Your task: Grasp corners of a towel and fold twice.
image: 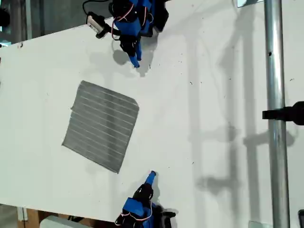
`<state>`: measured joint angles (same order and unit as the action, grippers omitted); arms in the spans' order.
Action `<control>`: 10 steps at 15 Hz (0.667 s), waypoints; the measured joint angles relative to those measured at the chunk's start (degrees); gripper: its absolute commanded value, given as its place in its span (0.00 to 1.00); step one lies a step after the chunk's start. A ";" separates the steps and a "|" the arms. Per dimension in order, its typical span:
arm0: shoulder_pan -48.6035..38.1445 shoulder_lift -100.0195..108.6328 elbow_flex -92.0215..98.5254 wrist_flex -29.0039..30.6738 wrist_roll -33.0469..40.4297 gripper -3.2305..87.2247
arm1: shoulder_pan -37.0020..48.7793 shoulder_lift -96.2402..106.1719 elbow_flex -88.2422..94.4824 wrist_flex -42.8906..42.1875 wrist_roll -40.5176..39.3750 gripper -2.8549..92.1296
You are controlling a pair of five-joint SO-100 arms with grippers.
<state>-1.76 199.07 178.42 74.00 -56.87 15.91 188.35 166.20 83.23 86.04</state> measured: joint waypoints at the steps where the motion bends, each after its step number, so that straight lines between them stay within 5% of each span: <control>1: -0.44 0.00 0.00 0.00 -0.53 0.02 | 0.00 0.00 0.00 0.00 -0.09 0.05; 4: -9.40 0.00 0.18 0.00 -21.80 0.02 | 0.00 0.00 0.00 0.00 -0.09 0.04; 10: -9.40 0.00 0.18 0.00 -23.99 0.02 | 0.00 0.00 0.00 0.00 -0.09 0.03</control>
<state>-11.16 199.07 178.59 74.00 -80.86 15.91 188.35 166.20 83.23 85.96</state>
